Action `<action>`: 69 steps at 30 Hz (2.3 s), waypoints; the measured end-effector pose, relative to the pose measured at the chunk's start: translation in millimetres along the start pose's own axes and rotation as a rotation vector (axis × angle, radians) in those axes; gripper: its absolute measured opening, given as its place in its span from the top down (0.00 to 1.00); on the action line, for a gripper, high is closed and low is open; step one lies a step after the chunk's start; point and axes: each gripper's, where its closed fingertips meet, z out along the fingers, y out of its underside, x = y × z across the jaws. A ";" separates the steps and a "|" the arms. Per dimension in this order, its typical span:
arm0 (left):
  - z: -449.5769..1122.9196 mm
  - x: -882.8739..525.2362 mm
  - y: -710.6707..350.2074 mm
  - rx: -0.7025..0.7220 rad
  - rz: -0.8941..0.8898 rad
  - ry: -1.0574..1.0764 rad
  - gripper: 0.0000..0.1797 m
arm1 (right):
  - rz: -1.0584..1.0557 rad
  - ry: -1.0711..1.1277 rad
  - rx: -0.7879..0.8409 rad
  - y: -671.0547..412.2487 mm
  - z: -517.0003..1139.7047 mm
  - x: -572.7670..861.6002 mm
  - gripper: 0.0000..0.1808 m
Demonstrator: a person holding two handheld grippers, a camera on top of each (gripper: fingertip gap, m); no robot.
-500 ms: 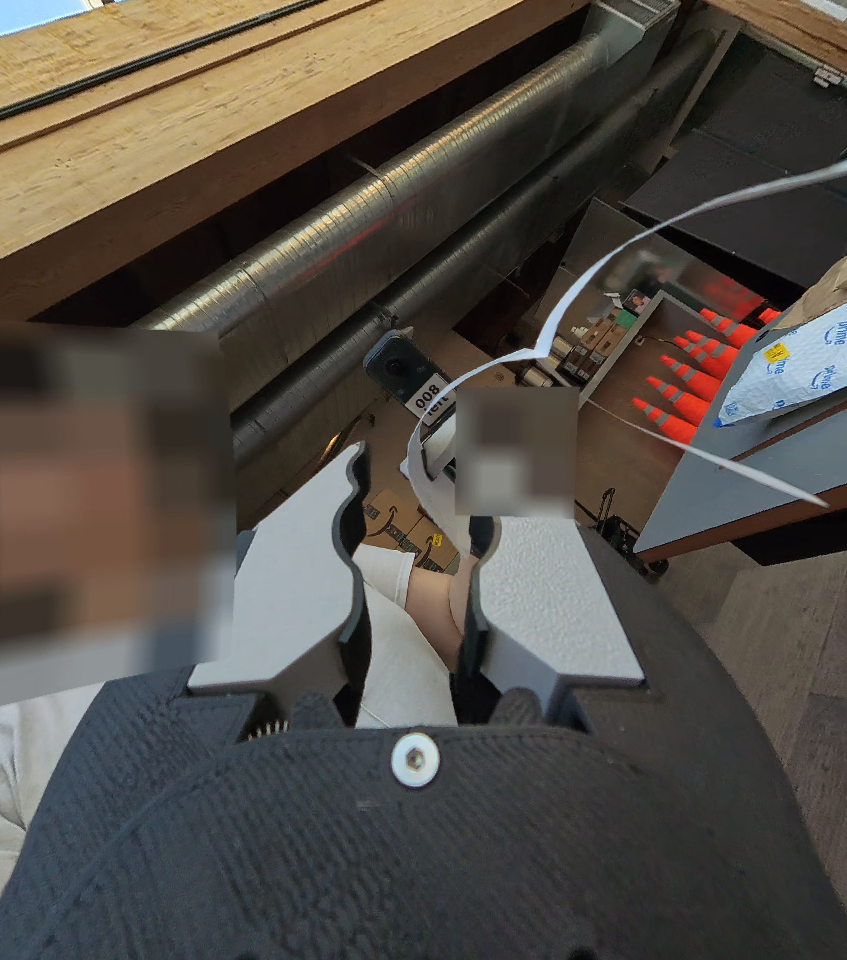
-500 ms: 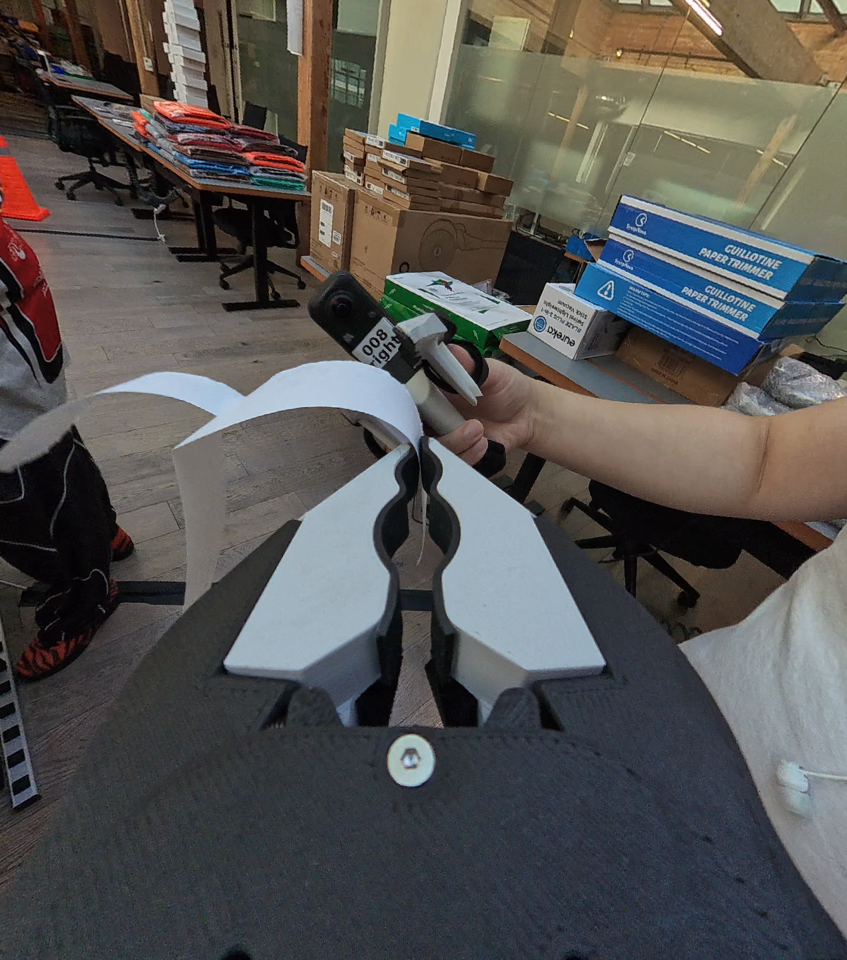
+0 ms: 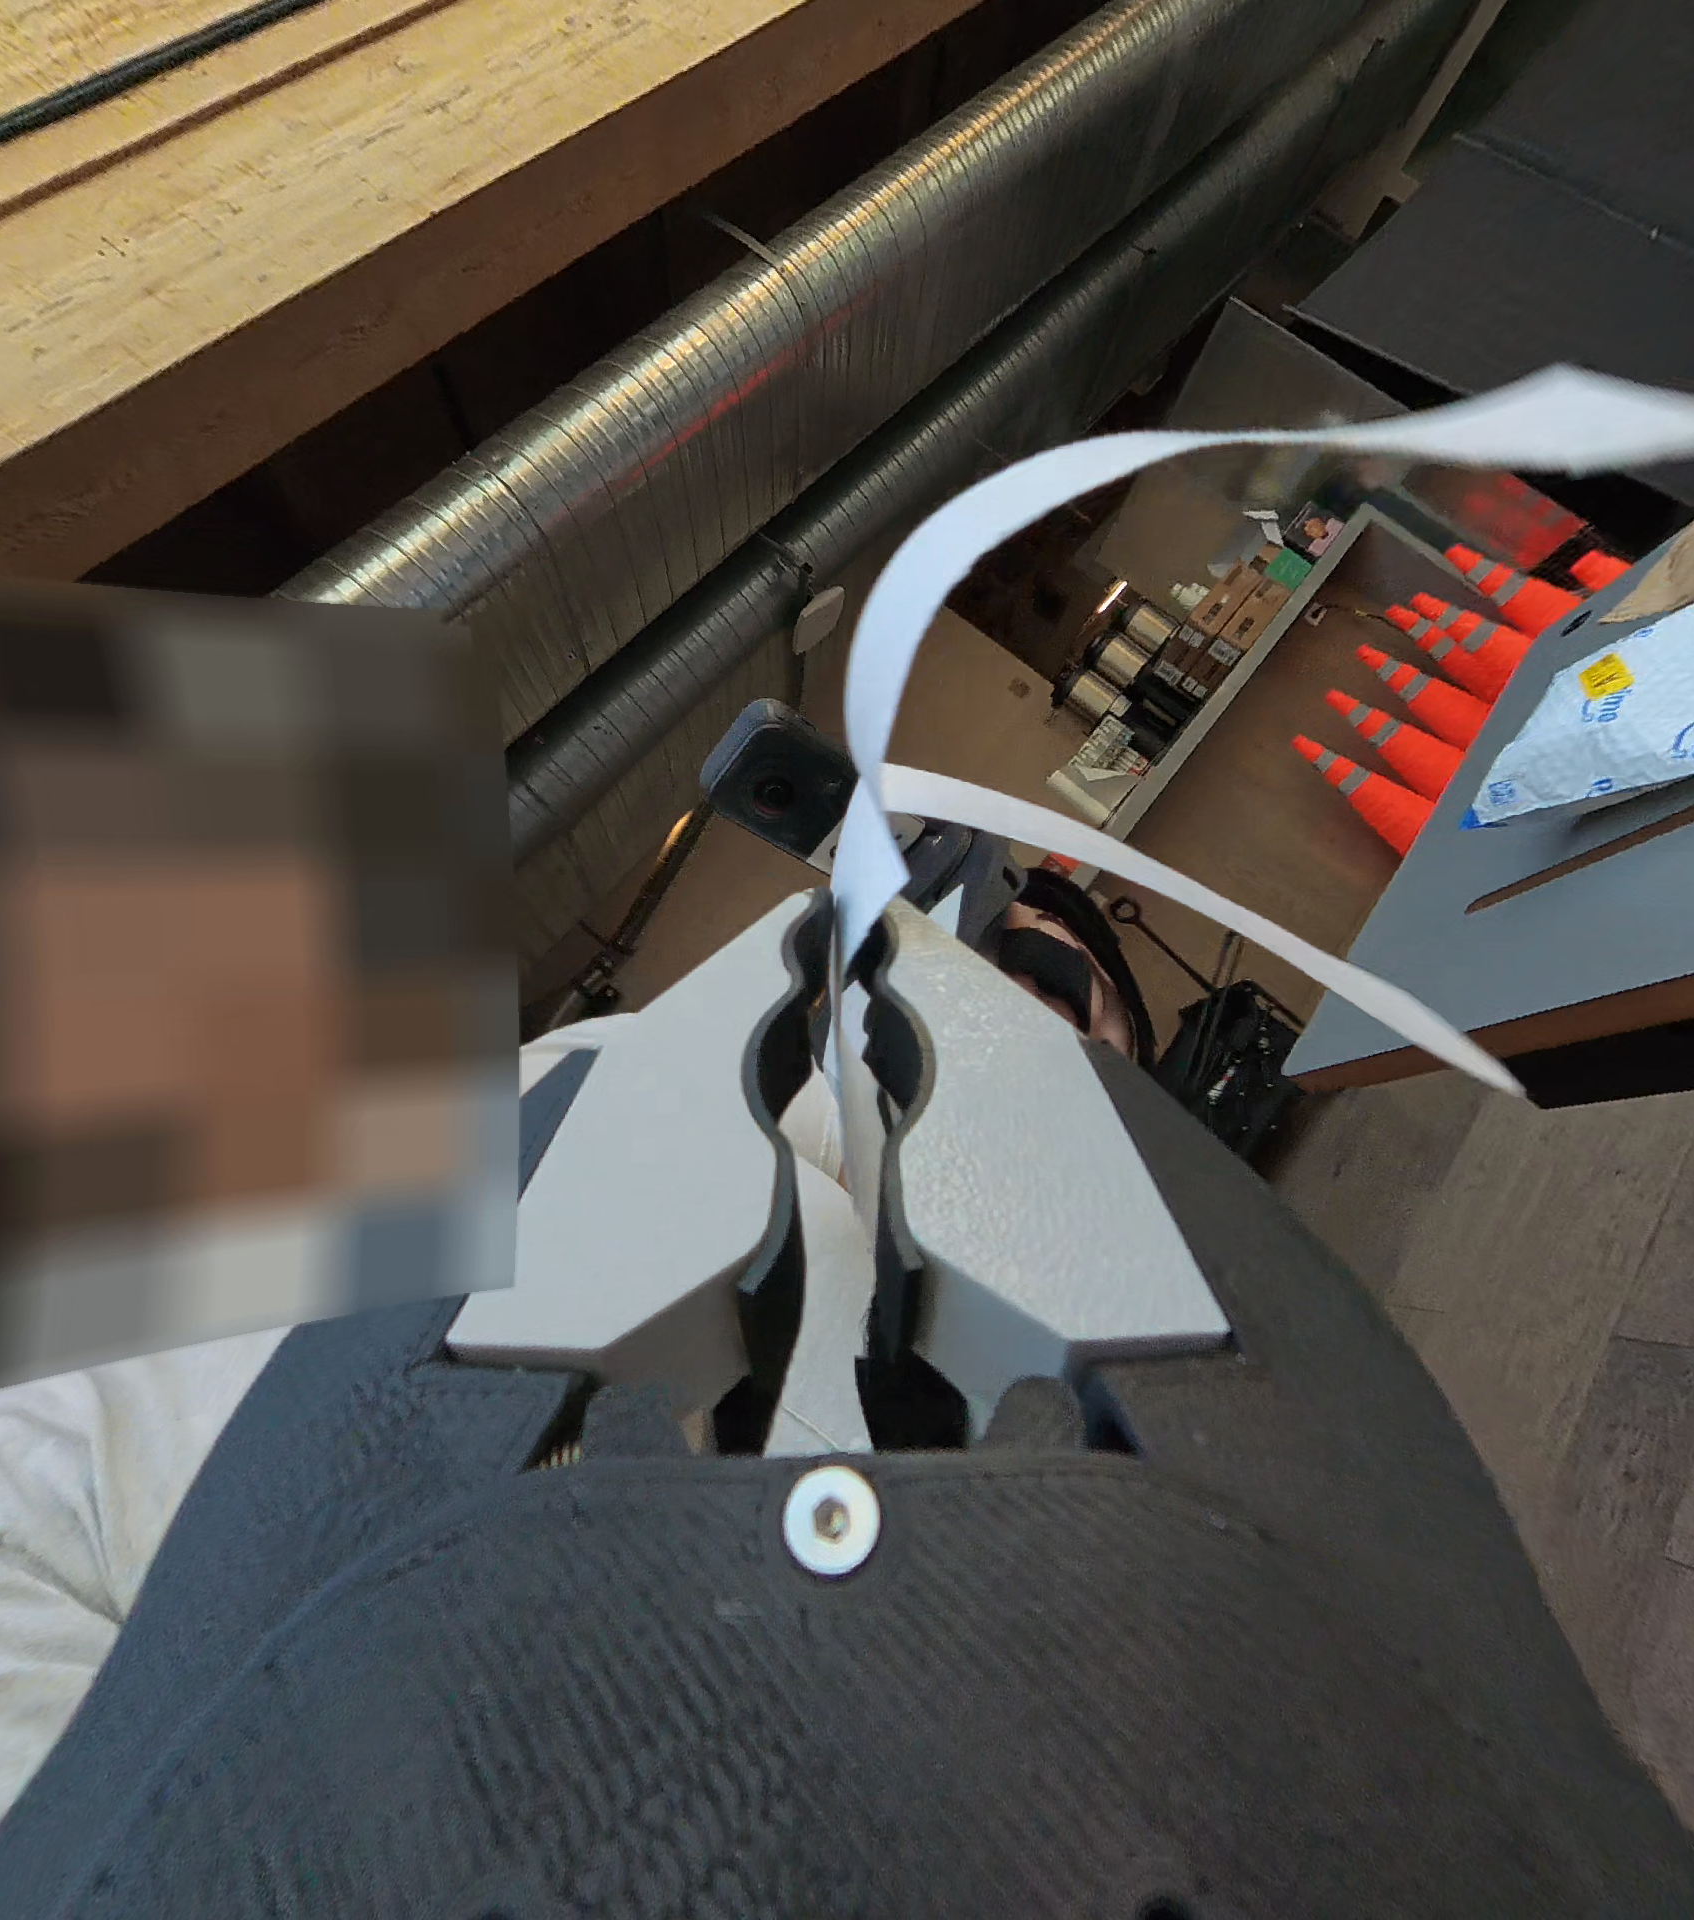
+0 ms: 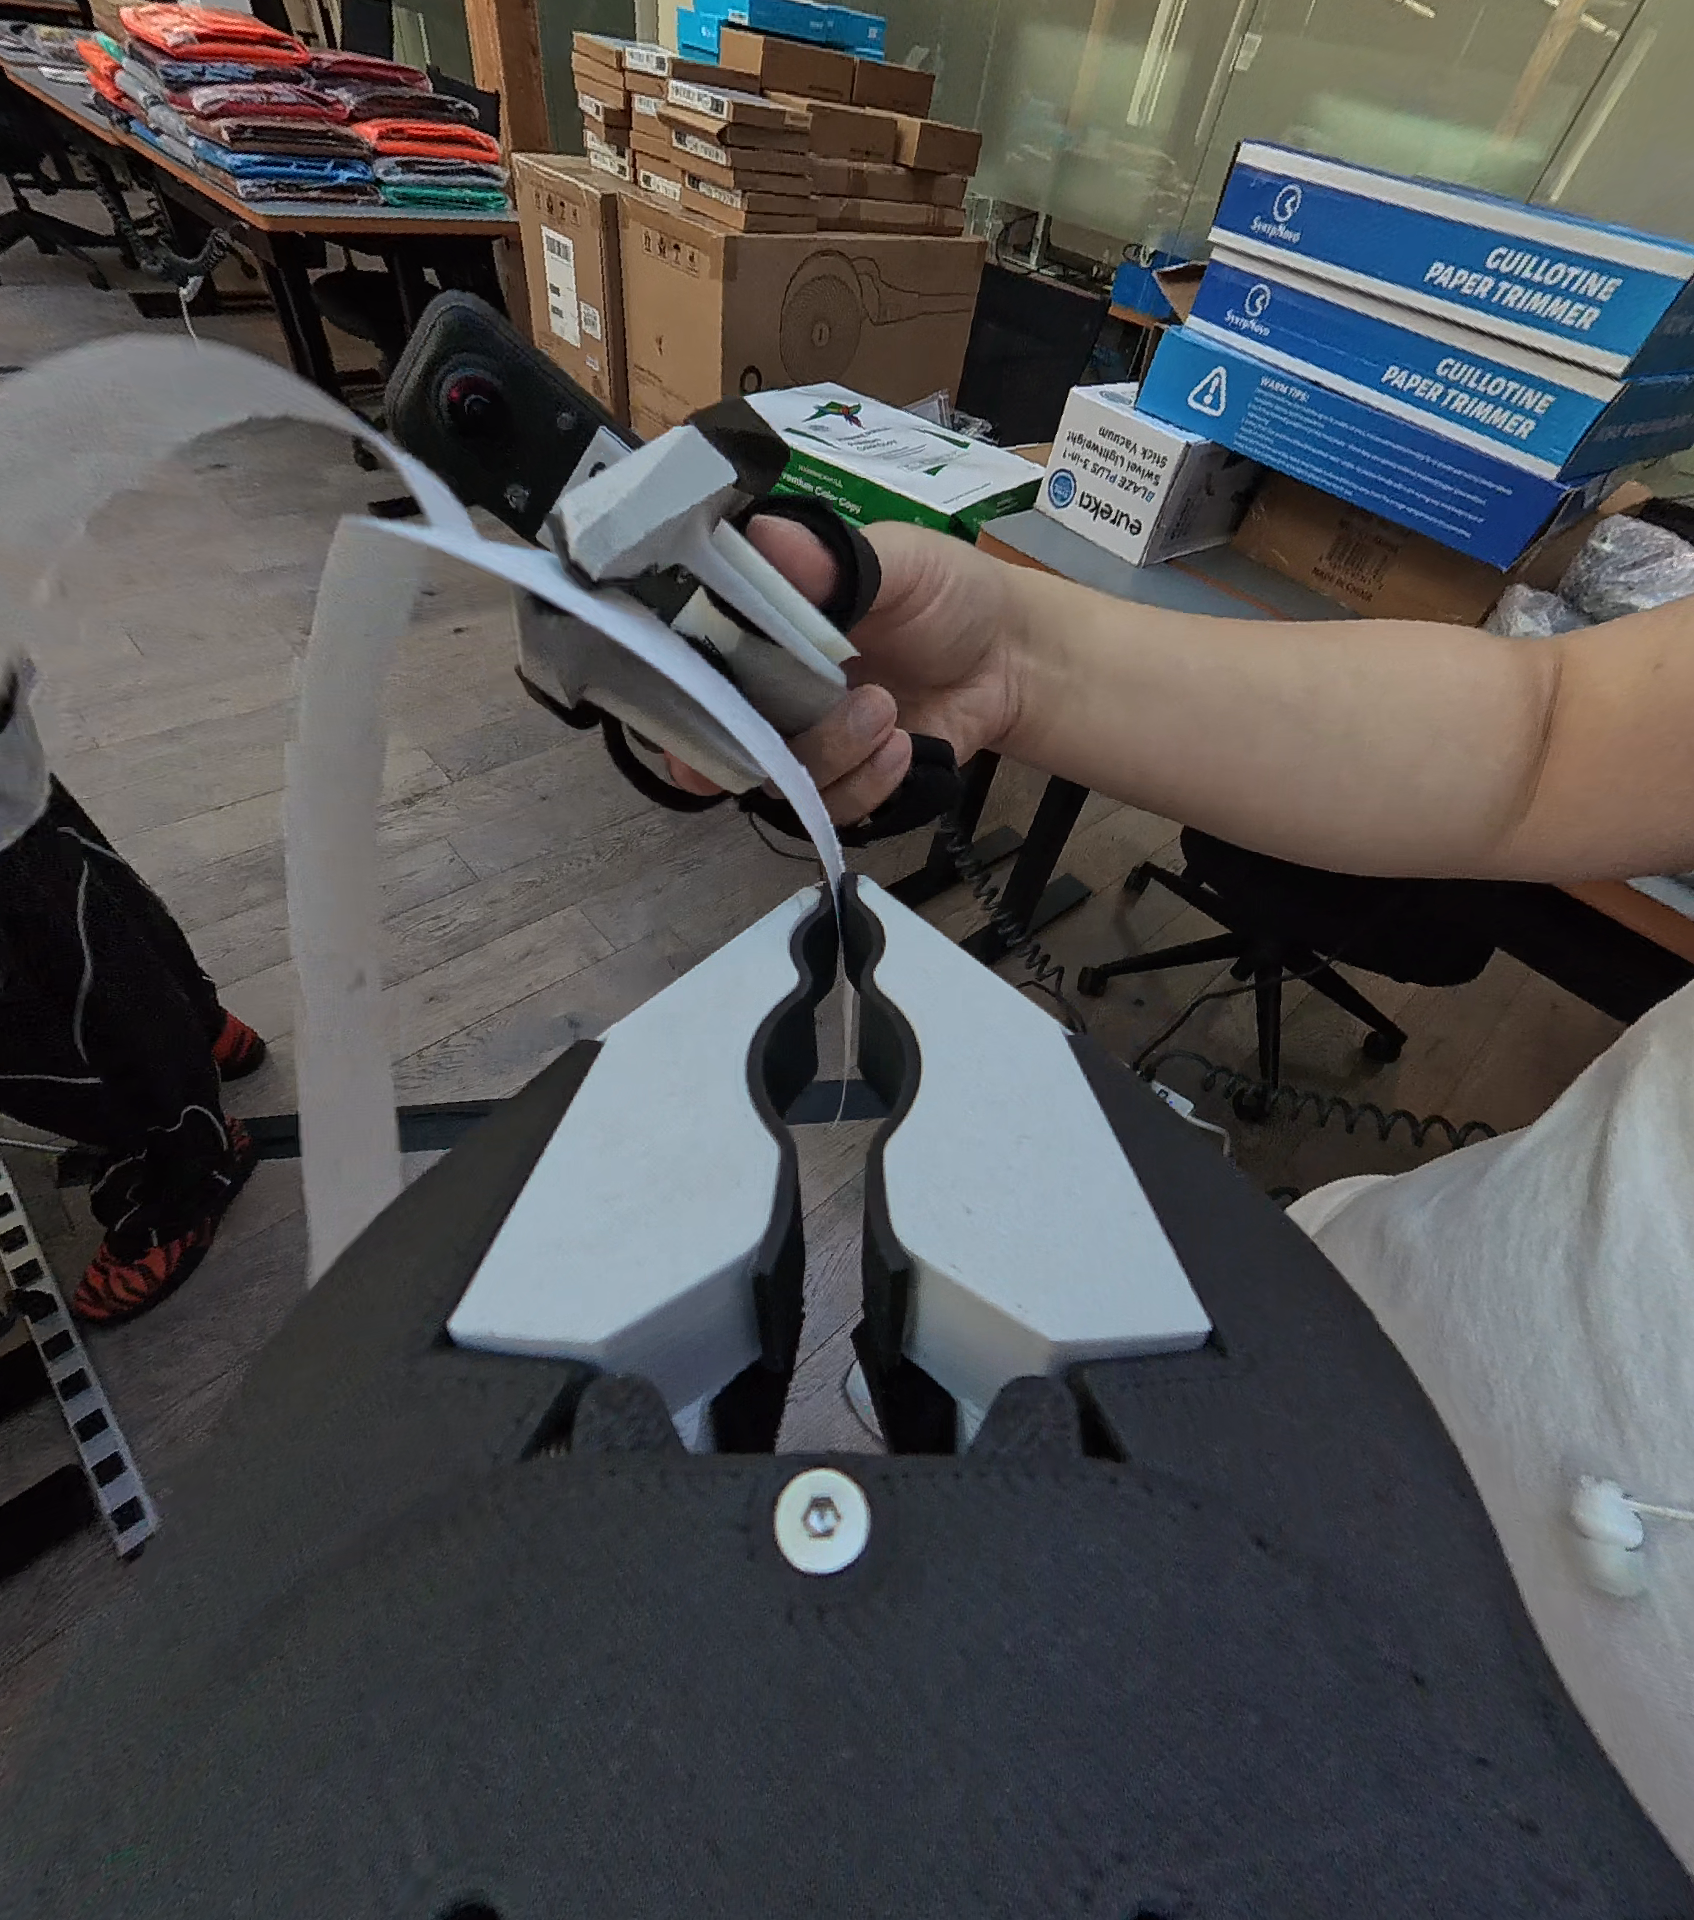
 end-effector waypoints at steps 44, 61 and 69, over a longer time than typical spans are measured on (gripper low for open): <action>-475.6 -251.2 -145.3 -0.125 -1.266 0.920 1.00 | 0.196 0.509 0.081 -221.1 524.0 -2.7 0.83; -676.9 -227.9 -398.8 0.406 -0.852 0.546 0.97 | 0.226 0.682 -0.067 -280.4 743.7 -194.8 1.00; -779.4 -231.5 -511.0 0.354 -0.833 0.561 0.92 | 0.280 0.716 -0.134 -348.7 859.7 -279.4 1.00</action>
